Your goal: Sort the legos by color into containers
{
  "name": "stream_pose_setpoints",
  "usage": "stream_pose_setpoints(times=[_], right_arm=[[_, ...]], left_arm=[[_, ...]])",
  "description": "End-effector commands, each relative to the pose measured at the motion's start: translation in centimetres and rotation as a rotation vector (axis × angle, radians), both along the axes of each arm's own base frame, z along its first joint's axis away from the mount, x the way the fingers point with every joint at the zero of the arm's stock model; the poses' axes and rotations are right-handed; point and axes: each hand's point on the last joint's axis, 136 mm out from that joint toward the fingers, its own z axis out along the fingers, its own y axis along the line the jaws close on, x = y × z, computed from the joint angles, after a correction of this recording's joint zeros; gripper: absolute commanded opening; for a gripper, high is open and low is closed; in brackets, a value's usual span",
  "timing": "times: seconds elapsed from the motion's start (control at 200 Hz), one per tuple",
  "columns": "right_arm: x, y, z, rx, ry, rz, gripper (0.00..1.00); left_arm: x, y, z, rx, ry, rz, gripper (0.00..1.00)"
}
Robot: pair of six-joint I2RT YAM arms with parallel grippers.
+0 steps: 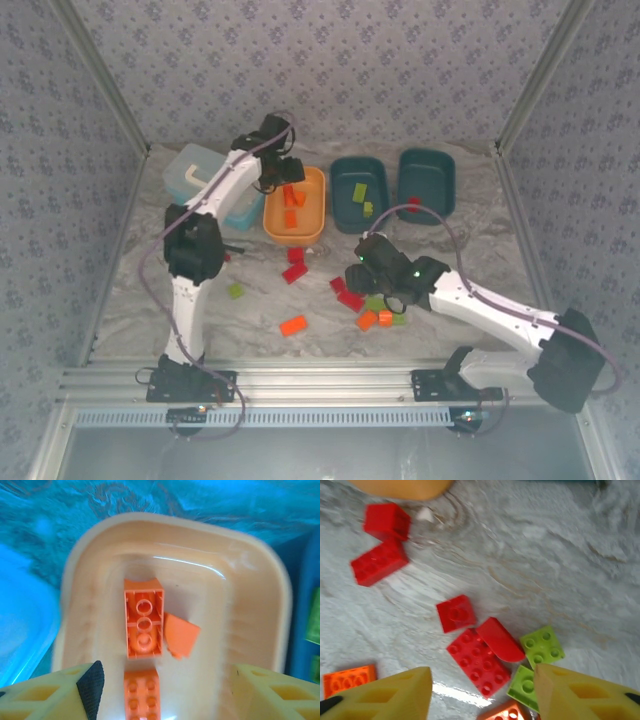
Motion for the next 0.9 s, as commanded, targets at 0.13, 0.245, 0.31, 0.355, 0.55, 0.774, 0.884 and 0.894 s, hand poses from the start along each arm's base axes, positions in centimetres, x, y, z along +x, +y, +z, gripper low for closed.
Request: stream_pose_setpoints(times=[0.13, 0.245, 0.31, 0.355, 0.55, 0.774, 0.884, 0.894], right_arm=[[-1.6, -0.3, -3.5, -0.155, 0.195, 0.171, 0.57], [-0.6, 0.5, -4.5, -0.192, 0.208, 0.187, 0.61], [0.1, 1.0, -4.7, -0.19, 0.205, 0.194, 0.62], [0.5, 1.2, -5.0, -0.203, 0.212, 0.194, 0.62], [1.5, 1.4, -6.7, -0.273, 0.26, 0.219, 0.51], [1.6, 1.2, -8.1, -0.303, 0.291, 0.215, 0.5], [1.7, 1.1, -8.7, -0.318, 0.301, 0.208, 0.46], [1.7, 1.0, -8.8, -0.32, 0.303, 0.208, 0.46]], left_arm=[[-10.1, 0.7, 9.1, -0.221, -0.127, -0.004, 0.77], [-15.2, 2.5, 7.9, -0.222, -0.114, 0.005, 0.81], [-17.9, 3.4, 7.3, -0.236, -0.121, 0.009, 0.84], [-19.6, 3.9, 6.7, -0.245, -0.115, 0.008, 0.86], [-25.6, 5.2, 6.6, -0.31, -0.139, -0.023, 0.93], [-28.4, 6.7, 7.1, -0.332, -0.149, -0.008, 0.93], [-28.3, 6.6, 7.7, -0.334, -0.153, -0.018, 0.93], [-28.3, 6.6, 7.8, -0.334, -0.153, -0.019, 0.93]])
